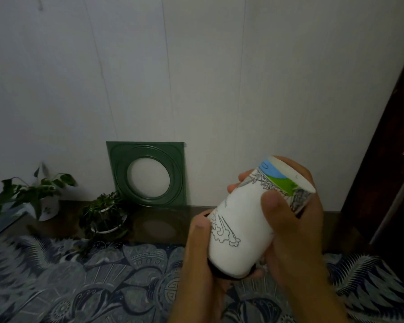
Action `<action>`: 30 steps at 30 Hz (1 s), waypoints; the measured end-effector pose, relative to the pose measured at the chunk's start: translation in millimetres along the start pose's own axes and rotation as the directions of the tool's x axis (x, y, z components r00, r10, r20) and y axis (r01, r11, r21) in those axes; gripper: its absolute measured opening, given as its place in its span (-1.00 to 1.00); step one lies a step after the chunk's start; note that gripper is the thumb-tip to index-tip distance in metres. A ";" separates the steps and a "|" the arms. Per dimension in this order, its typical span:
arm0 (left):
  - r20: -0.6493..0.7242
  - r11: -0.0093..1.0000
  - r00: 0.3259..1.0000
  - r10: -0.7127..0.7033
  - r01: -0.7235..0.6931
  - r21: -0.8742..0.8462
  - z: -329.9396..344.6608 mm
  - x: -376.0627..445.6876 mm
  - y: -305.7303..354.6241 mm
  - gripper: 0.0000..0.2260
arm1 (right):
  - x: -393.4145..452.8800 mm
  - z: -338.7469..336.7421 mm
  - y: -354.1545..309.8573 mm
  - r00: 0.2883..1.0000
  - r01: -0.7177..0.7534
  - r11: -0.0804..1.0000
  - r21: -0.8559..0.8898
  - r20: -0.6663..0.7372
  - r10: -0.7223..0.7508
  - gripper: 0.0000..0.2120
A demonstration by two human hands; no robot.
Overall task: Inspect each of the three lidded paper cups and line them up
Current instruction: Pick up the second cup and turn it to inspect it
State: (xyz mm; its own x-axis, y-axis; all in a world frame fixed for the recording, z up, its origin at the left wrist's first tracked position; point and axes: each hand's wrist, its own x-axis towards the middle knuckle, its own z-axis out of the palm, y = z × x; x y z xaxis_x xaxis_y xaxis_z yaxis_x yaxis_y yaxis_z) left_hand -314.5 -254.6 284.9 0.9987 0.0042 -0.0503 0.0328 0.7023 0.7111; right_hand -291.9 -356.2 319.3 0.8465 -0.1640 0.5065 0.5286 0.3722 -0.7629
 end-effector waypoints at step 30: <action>-0.055 0.935 0.950 0.306 -0.289 0.206 8.4 -3.8 -7.5 -0.40 | -6.7 1.0 4.0 0.986 -0.126 0.991 0.040 -0.106 0.129 -0.14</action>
State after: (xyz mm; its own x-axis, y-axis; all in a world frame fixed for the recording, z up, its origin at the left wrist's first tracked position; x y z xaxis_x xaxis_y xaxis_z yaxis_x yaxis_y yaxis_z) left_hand -318.2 -265.9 285.6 0.9572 0.2578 0.1315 -0.2503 0.5091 0.8235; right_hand -295.5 -352.7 313.2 0.9096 -0.2108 0.3581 0.4152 0.4259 -0.8039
